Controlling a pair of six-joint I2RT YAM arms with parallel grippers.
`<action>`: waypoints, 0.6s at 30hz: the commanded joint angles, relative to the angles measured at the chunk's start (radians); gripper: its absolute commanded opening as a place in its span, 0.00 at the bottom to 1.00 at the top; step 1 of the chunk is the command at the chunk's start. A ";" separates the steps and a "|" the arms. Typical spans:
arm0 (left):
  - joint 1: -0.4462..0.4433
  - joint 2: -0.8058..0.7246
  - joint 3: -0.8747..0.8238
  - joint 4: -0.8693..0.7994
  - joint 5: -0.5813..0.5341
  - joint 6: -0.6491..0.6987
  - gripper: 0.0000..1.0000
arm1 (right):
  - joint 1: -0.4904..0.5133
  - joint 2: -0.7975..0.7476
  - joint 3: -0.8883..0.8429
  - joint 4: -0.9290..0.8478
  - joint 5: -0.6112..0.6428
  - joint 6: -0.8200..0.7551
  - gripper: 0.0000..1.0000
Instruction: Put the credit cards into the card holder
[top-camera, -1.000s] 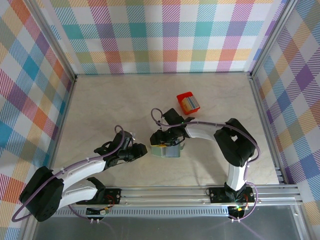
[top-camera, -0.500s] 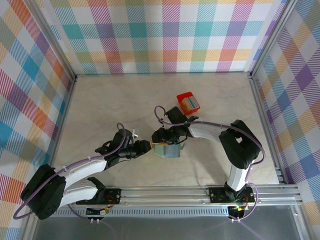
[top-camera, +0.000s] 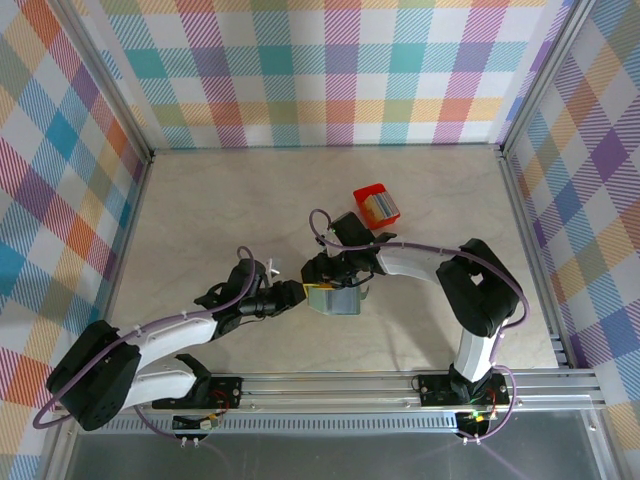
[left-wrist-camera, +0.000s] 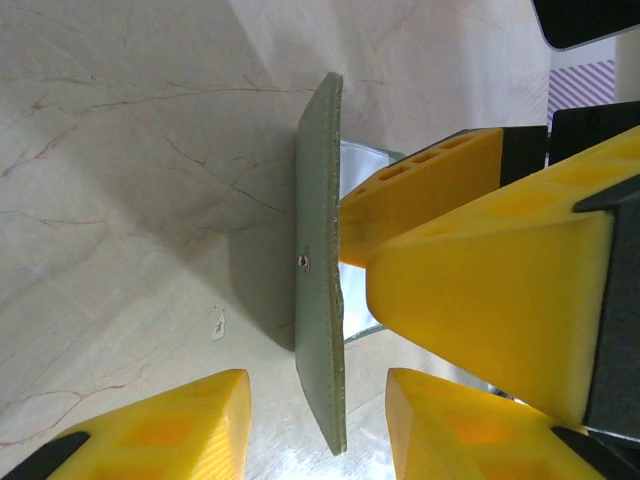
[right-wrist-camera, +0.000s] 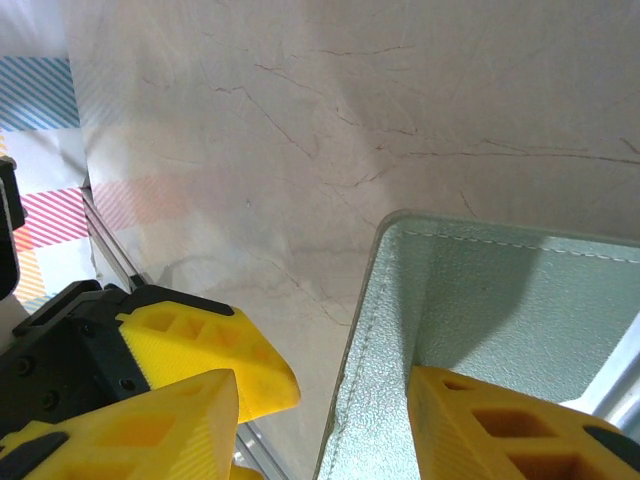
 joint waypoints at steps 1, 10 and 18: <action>-0.021 0.019 -0.005 0.062 0.005 -0.015 0.40 | -0.003 0.017 -0.009 0.021 -0.028 0.015 0.47; -0.043 0.065 -0.004 0.097 -0.008 -0.024 0.31 | -0.003 0.008 -0.016 0.027 -0.030 0.016 0.47; -0.045 0.071 -0.012 0.106 -0.017 -0.026 0.20 | -0.004 -0.015 -0.013 0.027 -0.024 0.024 0.46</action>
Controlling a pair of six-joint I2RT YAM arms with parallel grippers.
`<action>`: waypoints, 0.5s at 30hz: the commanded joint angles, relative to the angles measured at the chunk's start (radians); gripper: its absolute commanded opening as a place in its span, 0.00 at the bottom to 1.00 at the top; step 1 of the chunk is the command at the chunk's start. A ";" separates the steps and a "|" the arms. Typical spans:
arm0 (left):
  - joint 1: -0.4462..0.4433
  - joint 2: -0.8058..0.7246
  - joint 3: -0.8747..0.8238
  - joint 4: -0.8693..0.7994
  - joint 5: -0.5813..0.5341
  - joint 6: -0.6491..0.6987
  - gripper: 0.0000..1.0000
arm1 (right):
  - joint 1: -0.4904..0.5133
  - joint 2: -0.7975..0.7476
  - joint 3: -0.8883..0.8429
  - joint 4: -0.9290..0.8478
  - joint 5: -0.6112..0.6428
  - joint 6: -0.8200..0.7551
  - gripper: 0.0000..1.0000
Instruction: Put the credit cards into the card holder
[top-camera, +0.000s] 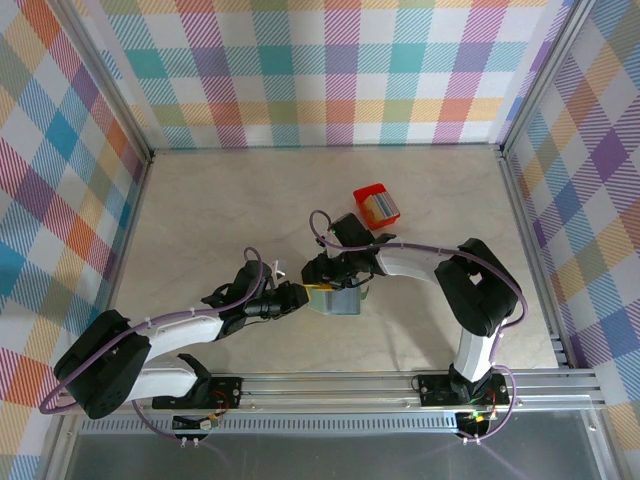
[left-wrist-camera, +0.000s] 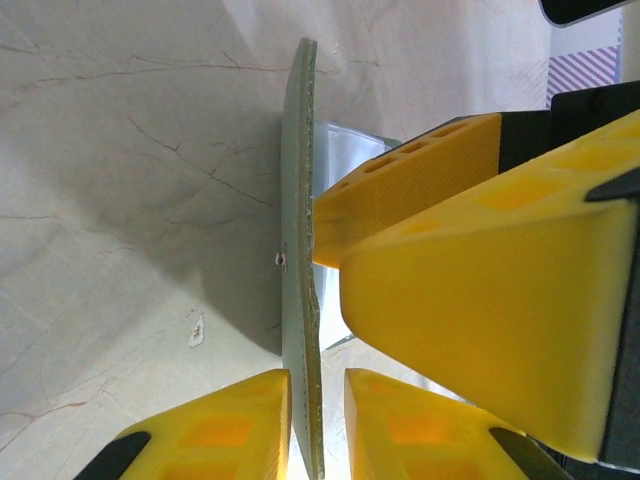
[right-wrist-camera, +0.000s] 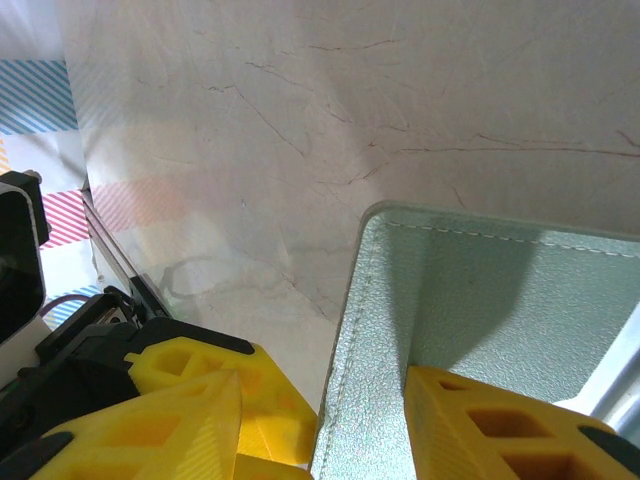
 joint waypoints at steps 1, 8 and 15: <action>-0.008 0.012 -0.013 0.034 -0.010 0.000 0.20 | -0.005 -0.025 -0.006 0.015 -0.020 0.014 0.46; -0.008 0.026 -0.024 0.044 -0.014 0.001 0.12 | -0.032 -0.101 -0.047 -0.024 0.025 0.018 0.44; -0.007 0.000 -0.030 0.013 -0.040 0.006 0.08 | -0.089 -0.270 -0.161 -0.134 0.174 0.017 0.46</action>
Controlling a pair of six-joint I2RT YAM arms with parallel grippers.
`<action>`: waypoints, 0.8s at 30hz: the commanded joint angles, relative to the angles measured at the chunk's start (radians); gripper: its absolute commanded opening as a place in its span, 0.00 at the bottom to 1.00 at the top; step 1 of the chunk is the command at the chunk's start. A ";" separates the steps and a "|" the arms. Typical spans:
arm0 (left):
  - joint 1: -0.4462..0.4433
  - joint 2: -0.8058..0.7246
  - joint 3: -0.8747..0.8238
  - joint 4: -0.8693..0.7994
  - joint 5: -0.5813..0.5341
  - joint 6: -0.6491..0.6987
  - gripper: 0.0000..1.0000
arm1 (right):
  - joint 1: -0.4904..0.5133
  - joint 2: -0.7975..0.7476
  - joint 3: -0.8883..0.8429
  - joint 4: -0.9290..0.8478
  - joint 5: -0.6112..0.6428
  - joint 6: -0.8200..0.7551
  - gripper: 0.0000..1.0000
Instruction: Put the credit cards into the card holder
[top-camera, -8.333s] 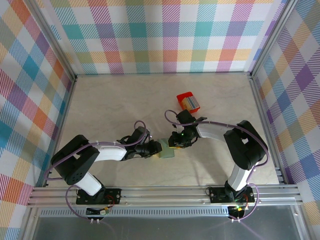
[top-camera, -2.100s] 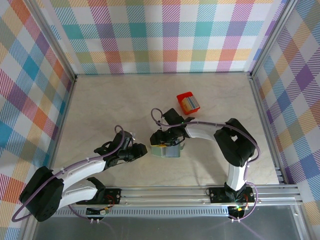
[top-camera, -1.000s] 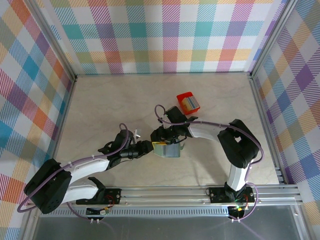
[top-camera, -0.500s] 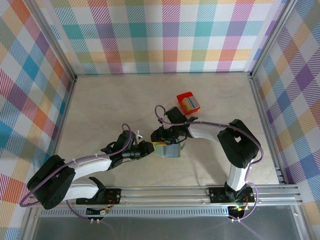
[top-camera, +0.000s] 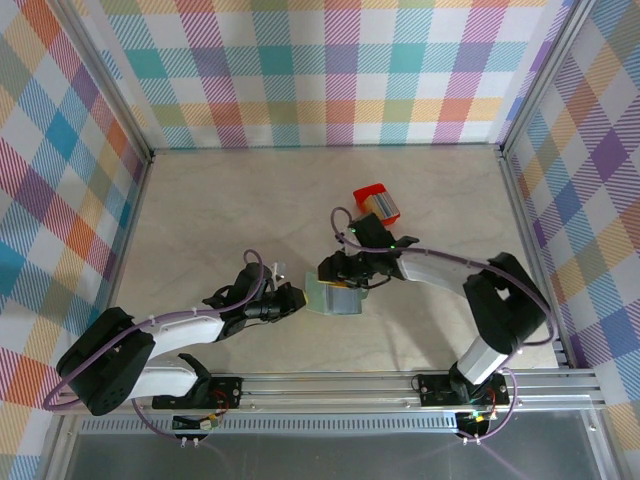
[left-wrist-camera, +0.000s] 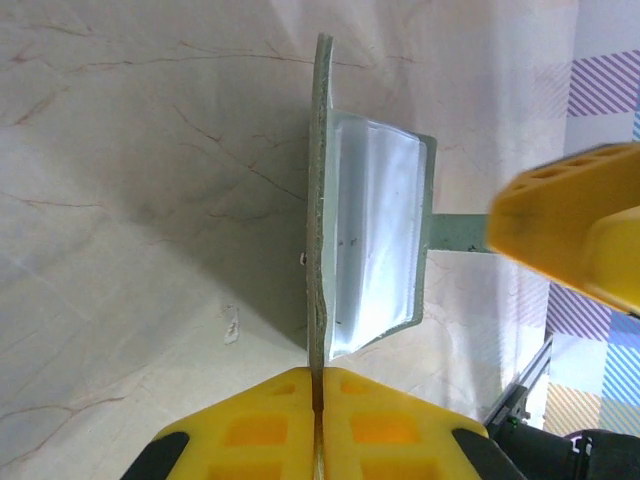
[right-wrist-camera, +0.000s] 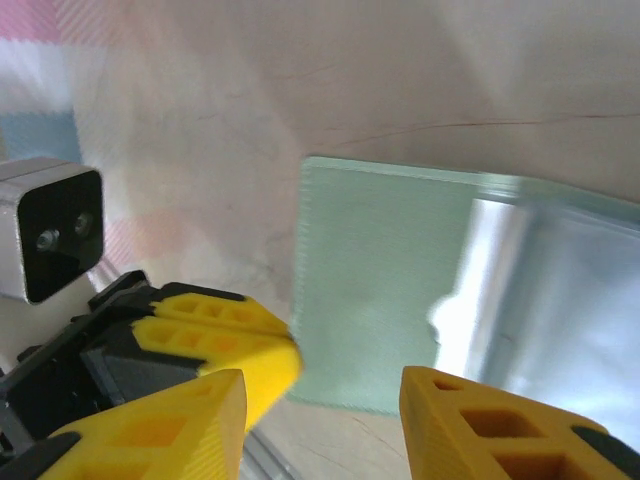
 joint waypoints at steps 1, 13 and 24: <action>-0.008 -0.025 -0.010 -0.012 -0.029 0.018 0.08 | -0.013 -0.082 -0.030 -0.124 0.133 -0.023 0.48; -0.008 0.012 0.003 0.000 -0.023 0.032 0.10 | 0.005 -0.027 0.022 -0.275 0.211 -0.082 0.47; -0.008 0.018 0.010 -0.020 -0.036 0.043 0.12 | 0.015 0.044 0.050 -0.273 0.274 -0.088 0.47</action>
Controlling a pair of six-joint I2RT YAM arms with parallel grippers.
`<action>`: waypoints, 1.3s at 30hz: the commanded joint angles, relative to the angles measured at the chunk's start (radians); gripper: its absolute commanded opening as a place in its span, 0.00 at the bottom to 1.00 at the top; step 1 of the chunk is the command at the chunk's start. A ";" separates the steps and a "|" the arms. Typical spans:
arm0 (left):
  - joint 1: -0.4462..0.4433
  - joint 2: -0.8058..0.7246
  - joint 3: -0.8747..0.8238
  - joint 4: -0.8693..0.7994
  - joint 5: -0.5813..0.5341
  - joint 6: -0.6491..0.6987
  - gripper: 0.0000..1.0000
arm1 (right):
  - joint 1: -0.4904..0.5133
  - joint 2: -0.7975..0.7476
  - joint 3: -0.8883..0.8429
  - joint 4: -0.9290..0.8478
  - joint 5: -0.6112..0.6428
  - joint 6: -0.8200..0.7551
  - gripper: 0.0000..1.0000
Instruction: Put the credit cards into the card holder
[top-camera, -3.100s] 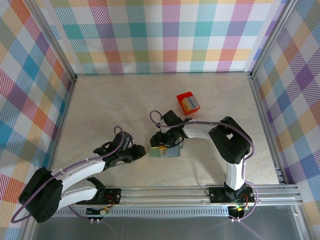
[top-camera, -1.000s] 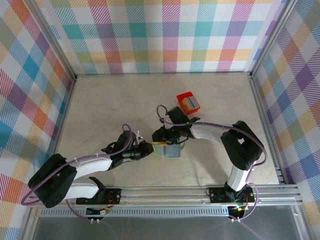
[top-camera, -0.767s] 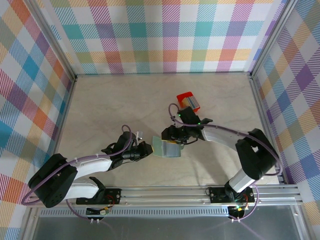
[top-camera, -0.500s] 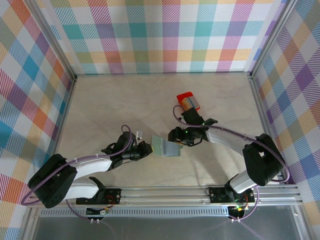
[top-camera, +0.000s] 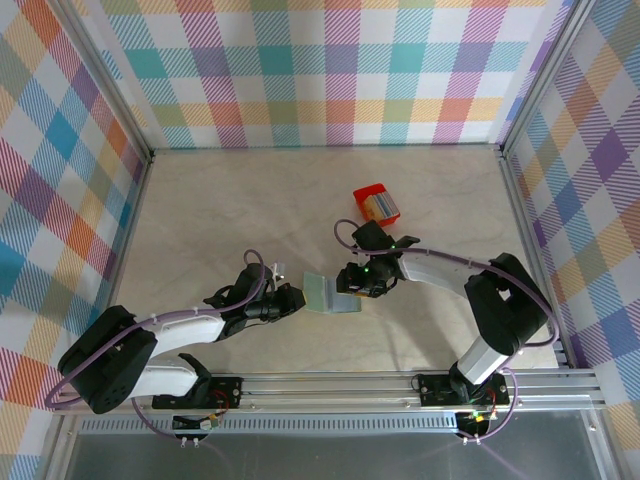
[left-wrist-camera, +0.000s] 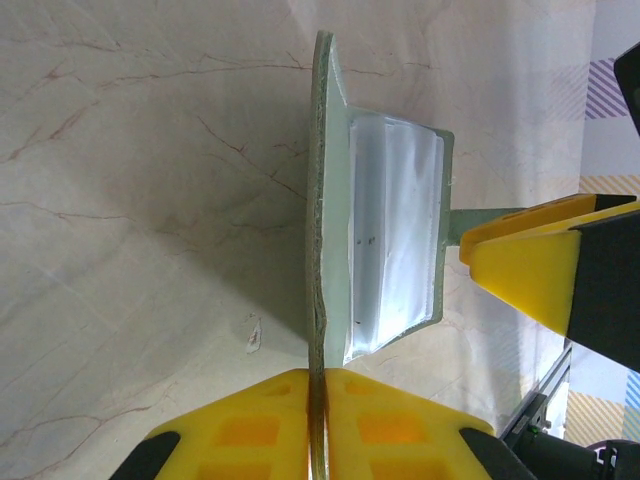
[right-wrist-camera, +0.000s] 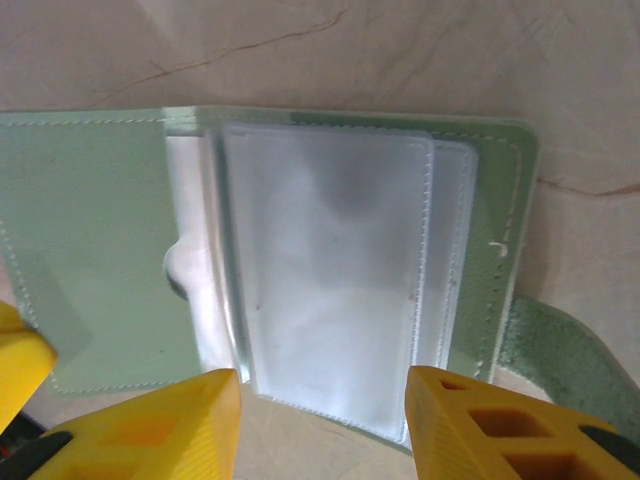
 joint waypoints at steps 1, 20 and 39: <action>-0.008 0.006 0.011 -0.020 -0.016 0.021 0.12 | 0.007 0.017 0.033 -0.022 0.035 -0.014 0.47; -0.008 0.042 0.025 -0.011 -0.002 0.041 0.13 | 0.013 0.105 0.043 0.071 -0.076 -0.029 0.47; -0.008 0.036 0.027 -0.020 -0.007 0.048 0.14 | 0.032 0.039 0.084 -0.003 -0.039 -0.052 0.44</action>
